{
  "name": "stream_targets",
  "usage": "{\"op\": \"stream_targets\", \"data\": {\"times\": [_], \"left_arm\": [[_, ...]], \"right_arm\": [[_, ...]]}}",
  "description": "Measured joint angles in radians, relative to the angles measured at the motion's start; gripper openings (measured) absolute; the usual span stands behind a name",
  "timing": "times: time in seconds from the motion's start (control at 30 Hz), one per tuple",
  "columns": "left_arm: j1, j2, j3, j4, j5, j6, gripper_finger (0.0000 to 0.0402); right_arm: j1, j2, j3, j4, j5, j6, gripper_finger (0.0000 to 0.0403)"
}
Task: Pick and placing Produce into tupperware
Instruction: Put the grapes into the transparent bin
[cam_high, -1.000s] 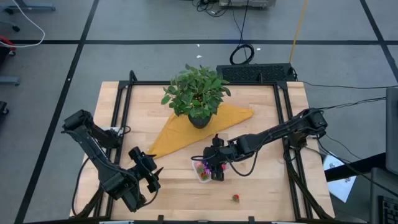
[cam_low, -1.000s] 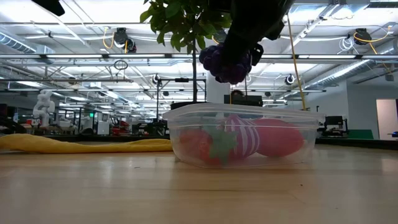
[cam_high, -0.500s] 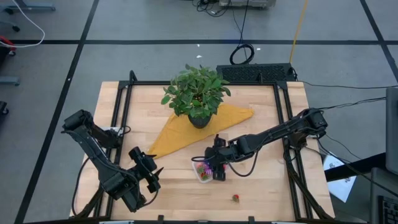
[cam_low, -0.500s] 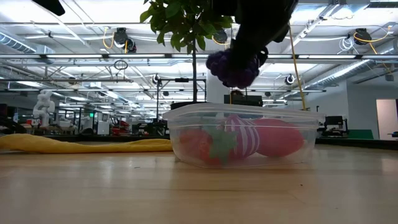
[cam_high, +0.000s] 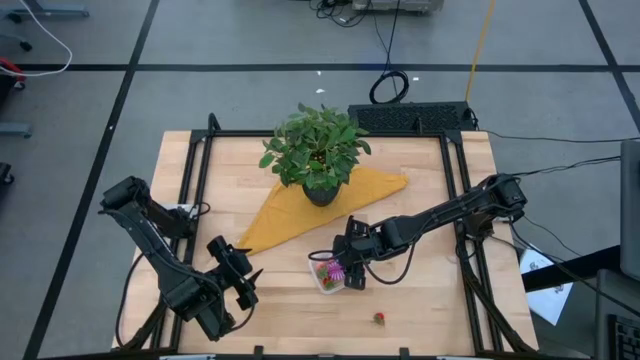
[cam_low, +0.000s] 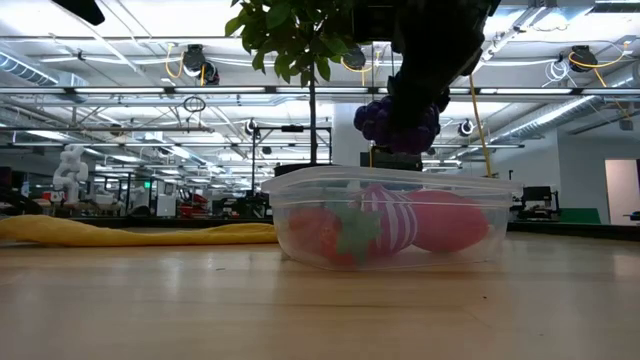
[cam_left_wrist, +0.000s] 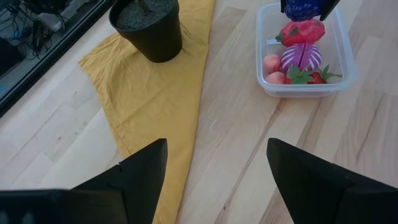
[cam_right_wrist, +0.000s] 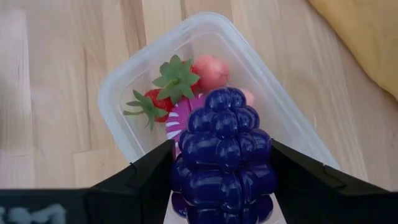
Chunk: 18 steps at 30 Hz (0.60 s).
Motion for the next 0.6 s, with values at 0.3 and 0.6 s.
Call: {"op": "stream_targets", "data": {"times": [0.3, 0.6], "left_arm": [[0.000, 0.000, 0.000, 0.000, -0.001, 0.000, 0.0278], [0.000, 0.000, 0.000, 0.000, -0.001, -0.001, 0.0278]], "right_arm": [[0.000, 0.000, 0.000, -0.001, 0.000, 0.015, 0.0227], [-0.002, 0.000, 0.000, -0.001, -0.001, 0.023, 0.0227]]}}
